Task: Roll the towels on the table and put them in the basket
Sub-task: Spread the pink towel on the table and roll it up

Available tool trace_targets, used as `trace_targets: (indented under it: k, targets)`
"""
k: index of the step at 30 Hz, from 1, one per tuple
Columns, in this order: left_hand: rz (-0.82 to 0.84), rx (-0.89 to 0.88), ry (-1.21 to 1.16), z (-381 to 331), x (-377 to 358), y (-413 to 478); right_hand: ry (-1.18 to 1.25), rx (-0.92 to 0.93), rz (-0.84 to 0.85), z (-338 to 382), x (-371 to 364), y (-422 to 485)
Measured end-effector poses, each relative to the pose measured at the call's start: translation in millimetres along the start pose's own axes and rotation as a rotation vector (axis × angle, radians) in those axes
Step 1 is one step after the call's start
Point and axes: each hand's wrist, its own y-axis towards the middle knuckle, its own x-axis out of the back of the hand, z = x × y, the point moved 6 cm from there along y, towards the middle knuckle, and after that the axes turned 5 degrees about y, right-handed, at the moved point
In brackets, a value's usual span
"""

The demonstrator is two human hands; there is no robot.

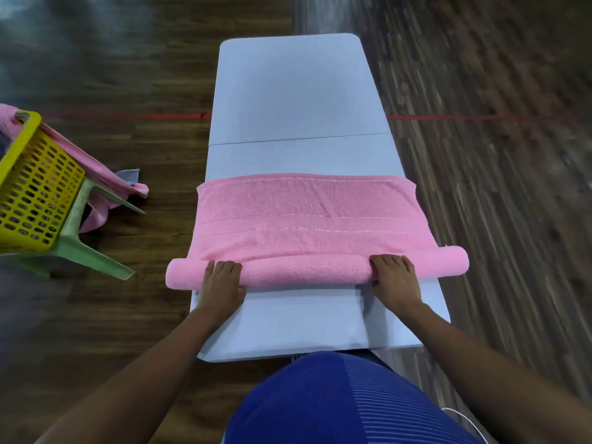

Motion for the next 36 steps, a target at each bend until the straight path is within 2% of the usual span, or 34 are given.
trace_targets:
  k: [4, 7, 8, 9, 13, 15, 17, 22, 25, 27, 29, 30, 33, 34, 36]
  targets:
    - [0.172, -0.025, 0.099, -2.9, 7.4, 0.2, -0.112, 0.000, 0.219, 2.0, 7.8, 4.3]
    - [0.315, 0.019, 0.042, 0.3, 7.1, 0.9, -0.002, -0.085, 0.400, 0.0, 6.9, 5.1]
    - [0.320, 0.051, -0.019, 4.3, 5.6, 1.9, 0.036, -0.111, 0.403, -1.5, 5.0, 5.7]
    - [0.278, 0.084, -0.072, 8.3, 6.2, 3.2, 0.047, -0.124, 0.353, -4.2, 5.1, 7.1]
    - [-0.145, 0.064, -0.108, 12.2, 21.0, 3.7, 0.065, -0.075, -0.088, -7.4, 21.4, 13.4]
    - [-0.204, 0.008, -0.139, 2.1, 22.7, -0.8, 0.151, -0.053, -0.110, -2.7, 22.0, 12.1]
    - [-0.188, -0.030, -0.133, -5.9, 17.2, -7.4, 0.136, 0.005, -0.106, 2.2, 16.5, 6.5]
    - [-0.007, -0.077, -0.077, -0.9, -5.4, -15.4, 0.028, 0.125, 0.029, -3.1, -9.0, -5.6]
    - [0.015, -0.033, -0.094, 3.9, -3.4, -7.2, 0.046, 0.079, 0.028, -2.2, -2.0, 1.9]
    - [0.011, -0.061, -0.103, 3.4, 4.5, -0.2, -0.006, 0.060, 0.084, 1.2, 3.6, 6.2]
    - [0.101, -0.124, -0.095, 4.6, 9.7, 5.2, -0.058, 0.068, 0.204, 2.1, 9.5, 11.3]
    - [0.197, -0.141, -0.112, 6.4, 9.0, 7.2, -0.050, 0.065, 0.289, 1.5, 11.8, 14.1]
    - [0.440, -0.107, -0.252, 13.3, 0.3, 9.6, 0.065, -0.007, 0.565, -1.2, 14.1, 16.8]
    - [0.431, -0.097, -0.283, 14.7, -0.2, 10.9, 0.093, -0.032, 0.585, -1.9, 14.4, 18.1]
    - [0.244, -0.096, -0.276, 19.9, 3.6, 17.1, 0.081, -0.063, 0.453, -5.6, 17.1, 24.7]
